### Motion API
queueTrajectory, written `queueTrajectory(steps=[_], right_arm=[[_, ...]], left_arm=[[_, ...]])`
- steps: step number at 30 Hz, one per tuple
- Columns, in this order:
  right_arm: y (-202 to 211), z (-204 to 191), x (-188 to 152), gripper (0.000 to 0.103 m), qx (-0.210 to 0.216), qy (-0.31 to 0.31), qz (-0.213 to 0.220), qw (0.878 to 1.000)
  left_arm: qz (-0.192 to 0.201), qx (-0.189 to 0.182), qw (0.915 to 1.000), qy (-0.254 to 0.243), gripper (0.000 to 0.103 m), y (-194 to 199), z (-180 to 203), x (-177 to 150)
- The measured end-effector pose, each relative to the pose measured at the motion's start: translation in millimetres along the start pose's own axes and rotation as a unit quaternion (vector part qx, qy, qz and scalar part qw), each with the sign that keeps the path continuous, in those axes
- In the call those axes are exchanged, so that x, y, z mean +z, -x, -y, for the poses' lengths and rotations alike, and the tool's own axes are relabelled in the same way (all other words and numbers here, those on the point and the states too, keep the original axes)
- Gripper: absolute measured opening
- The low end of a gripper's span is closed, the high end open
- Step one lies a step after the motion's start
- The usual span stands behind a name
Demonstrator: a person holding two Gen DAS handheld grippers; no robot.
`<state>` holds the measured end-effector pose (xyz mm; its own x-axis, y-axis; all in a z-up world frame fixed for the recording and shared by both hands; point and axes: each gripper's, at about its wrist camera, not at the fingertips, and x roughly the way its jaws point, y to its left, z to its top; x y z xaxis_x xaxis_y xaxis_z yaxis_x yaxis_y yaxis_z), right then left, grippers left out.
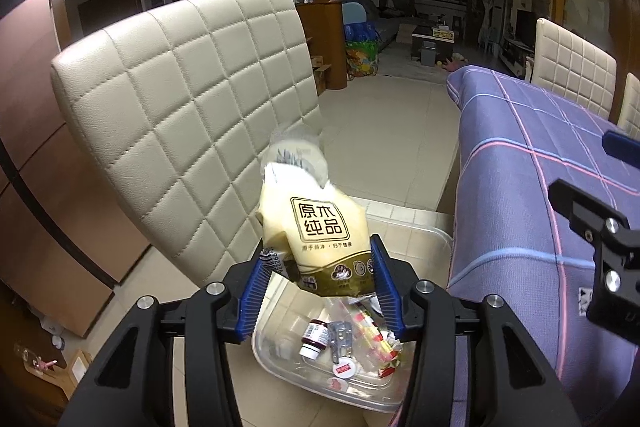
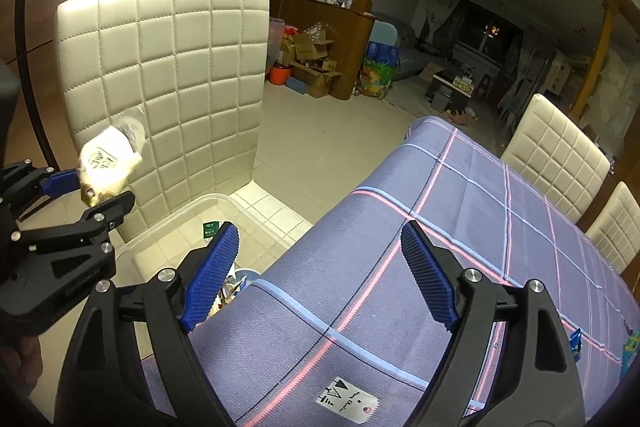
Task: Collect trash
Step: 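Carry the snack bag and milk carton over the clear bin and release both, then move both open tools from the bin back toward the blue wrapper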
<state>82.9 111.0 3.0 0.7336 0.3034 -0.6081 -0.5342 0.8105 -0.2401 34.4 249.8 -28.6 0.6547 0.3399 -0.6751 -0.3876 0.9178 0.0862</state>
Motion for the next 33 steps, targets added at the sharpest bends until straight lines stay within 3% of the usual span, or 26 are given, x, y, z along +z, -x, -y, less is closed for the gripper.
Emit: queueTrajectory(steps=[5, 7, 8, 9, 11, 24, 33], right_arm=[[-1.4, 5.1, -1.0, 0.083, -0.004, -0.008, -0.003, 1.0], [-1.1, 6.4, -1.8, 0.083, -0.006, -0.007, -0.003, 1.0], [-0.7, 6.9, -2.1, 0.083, -0.007, -0.007, -0.002, 1.0], [-0.5, 8.1, -2.3, 0.083, -0.007, -0.007, -0.001, 1.0], [-0.5, 9.6, -2.9, 0.083, -0.008, -0.008, -0.002, 1.0], [4.8, 27.7, -11.0, 0.083, -0.021, -0.022, 0.0, 1.0], [10.5, 74.2, -43.4, 0.084, -0.054, -0.054, -0.019, 0.997]], left_arm=[[-0.012, -0.011, 0.9999, 0.0, 0.047, -14.9, 3.3, 11.5], [-0.024, -0.035, 0.9991, -0.003, 0.047, -21.4, 6.6, 14.2], [-0.028, -0.044, 0.9987, -0.003, 0.057, -23.0, 7.7, 14.2], [-0.033, -0.045, 0.9984, -0.003, 0.074, -25.0, 9.5, 13.5], [-0.026, -0.028, 0.9993, -0.005, 0.081, -24.4, 12.7, 10.9], [-0.026, -0.02, 0.9994, -0.008, 0.081, -16.4, 19.1, 10.3], [-0.027, -0.037, 0.9987, -0.02, 0.081, -10.0, 48.3, 10.8]])
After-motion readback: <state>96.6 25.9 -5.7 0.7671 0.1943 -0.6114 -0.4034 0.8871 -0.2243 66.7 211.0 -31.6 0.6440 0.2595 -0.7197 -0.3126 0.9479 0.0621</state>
